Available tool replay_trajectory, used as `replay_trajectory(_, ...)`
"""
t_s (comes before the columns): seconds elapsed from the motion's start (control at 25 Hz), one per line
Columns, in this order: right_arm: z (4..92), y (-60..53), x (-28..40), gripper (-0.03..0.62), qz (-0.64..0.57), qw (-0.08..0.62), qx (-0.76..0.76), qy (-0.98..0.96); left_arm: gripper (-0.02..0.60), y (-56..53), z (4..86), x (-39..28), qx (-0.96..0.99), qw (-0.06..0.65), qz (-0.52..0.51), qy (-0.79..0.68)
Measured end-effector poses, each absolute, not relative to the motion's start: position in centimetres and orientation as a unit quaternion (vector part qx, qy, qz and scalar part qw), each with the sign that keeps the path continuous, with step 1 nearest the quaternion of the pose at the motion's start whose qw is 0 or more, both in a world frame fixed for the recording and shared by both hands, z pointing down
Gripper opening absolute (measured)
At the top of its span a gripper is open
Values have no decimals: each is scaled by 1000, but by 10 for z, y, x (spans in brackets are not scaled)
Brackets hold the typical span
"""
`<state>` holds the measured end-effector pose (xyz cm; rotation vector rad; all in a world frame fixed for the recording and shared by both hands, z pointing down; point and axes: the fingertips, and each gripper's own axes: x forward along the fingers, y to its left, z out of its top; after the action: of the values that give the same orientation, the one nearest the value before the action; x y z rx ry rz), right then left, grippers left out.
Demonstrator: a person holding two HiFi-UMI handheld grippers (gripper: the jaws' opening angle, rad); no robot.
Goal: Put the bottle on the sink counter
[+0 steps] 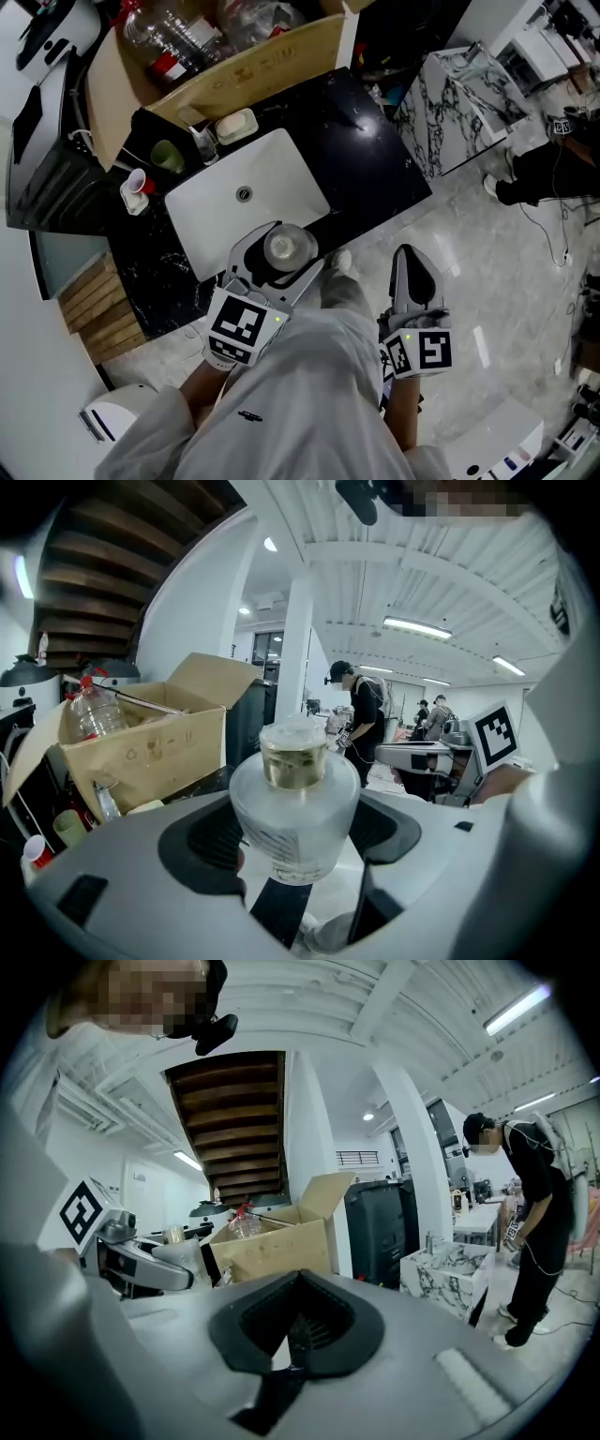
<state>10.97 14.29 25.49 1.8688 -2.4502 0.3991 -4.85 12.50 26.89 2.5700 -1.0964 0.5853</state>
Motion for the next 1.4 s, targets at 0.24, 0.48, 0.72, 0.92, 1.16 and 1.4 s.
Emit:
replay_trajectory(0.24, 255, 68, 158, 11, 98, 51, 572, -813, 337, 57, 259, 1, 875, 137, 199, -418)
replay_trajectory(0.48, 269, 11, 176, 11, 101, 73, 528, -840, 337, 14, 262, 23, 855, 145, 201, -455)
replay_trajectory(0.72, 280, -20, 164, 11, 120, 78, 497, -856, 337, -9, 264, 18, 841, 152, 201, -478)
replay_trajectory(0.92, 278, -39, 152, 11, 120, 72, 490, -861, 337, -26, 265, 12, 837, 153, 198, -487)
replay_trajectory(1.16, 274, -55, 146, 11, 123, 64, 494, -858, 337, -41, 263, 6, 836, 154, 201, -486)
replay_trajectory(1.4, 273, -74, 136, 11, 116, 62, 495, -859, 337, -60, 269, -2, 839, 156, 206, -479)
